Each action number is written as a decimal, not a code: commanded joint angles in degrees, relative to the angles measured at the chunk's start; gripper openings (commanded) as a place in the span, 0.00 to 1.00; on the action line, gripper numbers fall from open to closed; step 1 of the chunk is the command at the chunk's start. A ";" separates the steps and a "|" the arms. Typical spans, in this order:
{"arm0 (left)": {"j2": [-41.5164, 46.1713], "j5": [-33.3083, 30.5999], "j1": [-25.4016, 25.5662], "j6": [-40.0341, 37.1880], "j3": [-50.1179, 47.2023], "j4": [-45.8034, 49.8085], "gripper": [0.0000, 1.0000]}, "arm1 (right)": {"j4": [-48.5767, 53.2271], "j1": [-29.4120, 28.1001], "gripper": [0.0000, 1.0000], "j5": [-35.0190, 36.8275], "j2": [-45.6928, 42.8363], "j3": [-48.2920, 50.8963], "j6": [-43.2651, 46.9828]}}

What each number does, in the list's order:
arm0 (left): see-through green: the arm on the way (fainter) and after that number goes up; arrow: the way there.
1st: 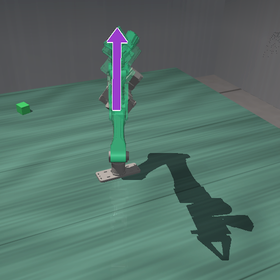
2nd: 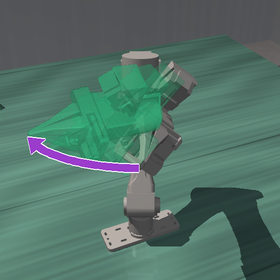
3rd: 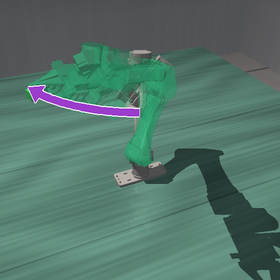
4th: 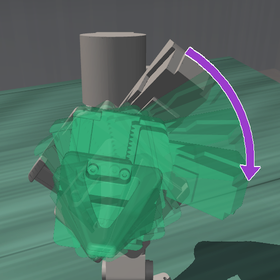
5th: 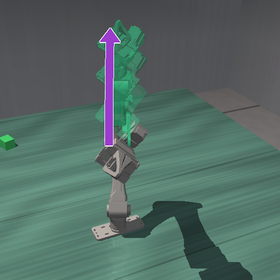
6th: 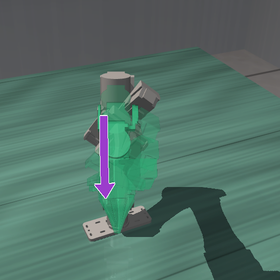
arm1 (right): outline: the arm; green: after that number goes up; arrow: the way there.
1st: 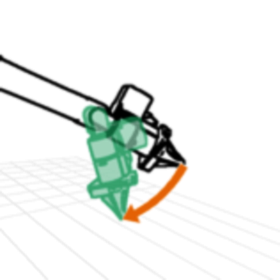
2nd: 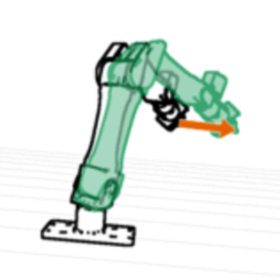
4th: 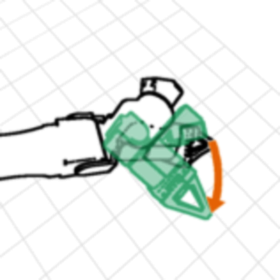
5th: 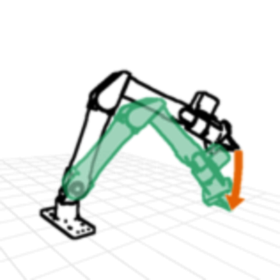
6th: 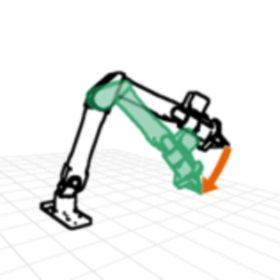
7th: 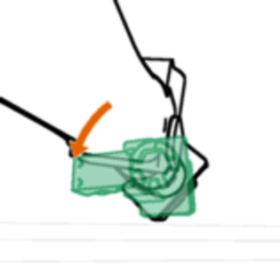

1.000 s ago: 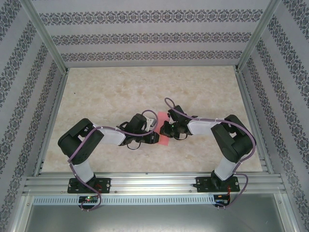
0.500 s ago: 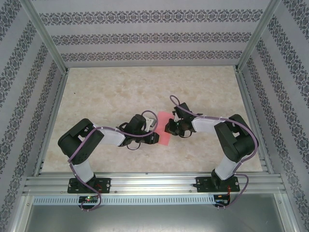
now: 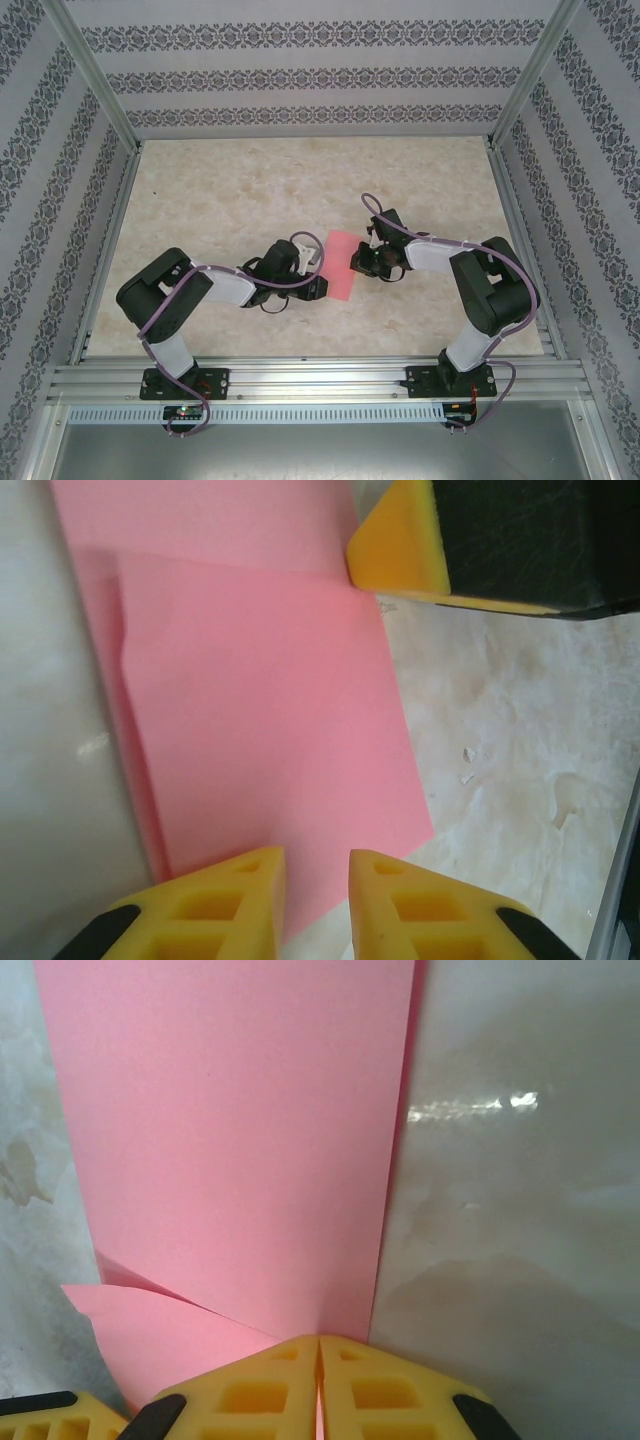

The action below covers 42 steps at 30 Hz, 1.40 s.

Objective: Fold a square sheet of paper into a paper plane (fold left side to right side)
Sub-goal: Fold the triangle a second time at the center of the table, then turn over the paper at the center of the table.

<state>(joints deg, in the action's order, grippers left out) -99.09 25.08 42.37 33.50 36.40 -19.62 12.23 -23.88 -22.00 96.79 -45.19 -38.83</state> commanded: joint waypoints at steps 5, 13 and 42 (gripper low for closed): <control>3.89 -3.07 -0.36 -0.32 -4.36 10.01 0.27 | 1.83 1.31 0.10 4.86 0.50 1.77 1.30; 12.02 -6.09 -0.73 -0.52 -4.69 15.40 0.31 | 0.38 1.12 0.10 2.62 -3.23 1.37 0.98; -6.51 6.91 -5.60 -6.20 20.15 14.43 0.50 | -0.06 4.78 0.70 -0.17 -38.19 17.47 2.48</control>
<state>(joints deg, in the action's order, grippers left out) -104.60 29.82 37.23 28.88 54.72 -3.53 14.76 -19.38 -19.86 58.63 -29.26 -35.09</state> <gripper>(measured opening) 0.512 0.696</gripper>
